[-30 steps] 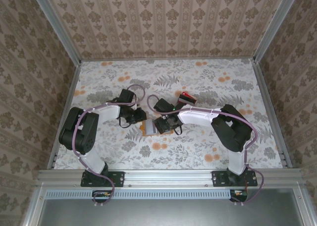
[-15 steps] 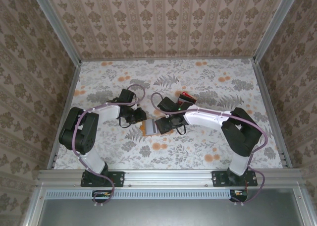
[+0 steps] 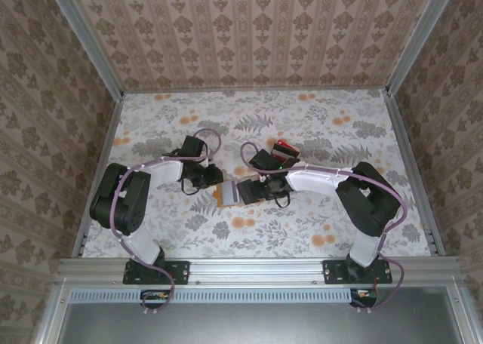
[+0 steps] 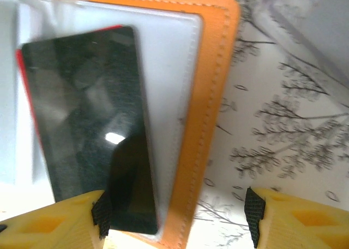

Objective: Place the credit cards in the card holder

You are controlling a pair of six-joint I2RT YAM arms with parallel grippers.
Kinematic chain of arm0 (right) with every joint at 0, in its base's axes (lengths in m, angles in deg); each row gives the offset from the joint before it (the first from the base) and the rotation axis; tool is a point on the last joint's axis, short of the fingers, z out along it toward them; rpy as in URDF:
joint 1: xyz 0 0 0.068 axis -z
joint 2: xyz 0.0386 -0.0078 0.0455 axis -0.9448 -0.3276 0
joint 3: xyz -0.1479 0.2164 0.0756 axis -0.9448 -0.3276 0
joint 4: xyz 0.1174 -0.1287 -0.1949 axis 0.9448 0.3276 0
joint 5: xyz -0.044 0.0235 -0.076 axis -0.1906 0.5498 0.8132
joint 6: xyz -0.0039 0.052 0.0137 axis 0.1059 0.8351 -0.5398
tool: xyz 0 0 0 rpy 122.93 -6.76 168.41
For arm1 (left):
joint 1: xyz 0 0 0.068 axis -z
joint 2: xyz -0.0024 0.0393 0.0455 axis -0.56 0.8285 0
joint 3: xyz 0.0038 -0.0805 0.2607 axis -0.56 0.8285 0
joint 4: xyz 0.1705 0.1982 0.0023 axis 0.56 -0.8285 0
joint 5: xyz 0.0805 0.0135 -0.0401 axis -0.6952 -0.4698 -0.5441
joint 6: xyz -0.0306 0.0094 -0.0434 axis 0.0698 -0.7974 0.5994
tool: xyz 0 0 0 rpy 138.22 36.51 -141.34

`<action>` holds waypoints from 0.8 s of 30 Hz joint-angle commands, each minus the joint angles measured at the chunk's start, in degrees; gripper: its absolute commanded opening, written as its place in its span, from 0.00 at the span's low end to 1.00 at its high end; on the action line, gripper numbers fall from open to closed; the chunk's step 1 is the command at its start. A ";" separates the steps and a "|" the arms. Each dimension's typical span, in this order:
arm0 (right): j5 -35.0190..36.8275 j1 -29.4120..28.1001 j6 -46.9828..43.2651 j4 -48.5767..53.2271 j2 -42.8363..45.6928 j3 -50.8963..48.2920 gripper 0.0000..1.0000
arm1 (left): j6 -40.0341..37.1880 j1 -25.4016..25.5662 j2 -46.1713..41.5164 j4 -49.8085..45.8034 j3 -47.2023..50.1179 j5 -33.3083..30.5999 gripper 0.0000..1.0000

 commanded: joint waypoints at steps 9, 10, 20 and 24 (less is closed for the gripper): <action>-8.59 1.67 3.53 -9.36 -3.02 -2.74 0.57 | 0.78 1.44 3.98 -3.57 3.81 -0.98 0.22; -8.40 1.93 3.39 -9.34 -2.77 -3.12 0.53 | 0.78 1.36 3.91 -3.49 3.77 -1.00 0.22; -6.28 2.20 2.56 -8.02 -1.72 -3.31 0.21 | 0.82 1.44 4.32 -3.23 3.82 -0.81 0.22; -5.99 3.04 2.20 -7.83 -0.58 -4.58 0.11 | 0.69 1.47 3.92 -3.59 3.85 -1.13 0.22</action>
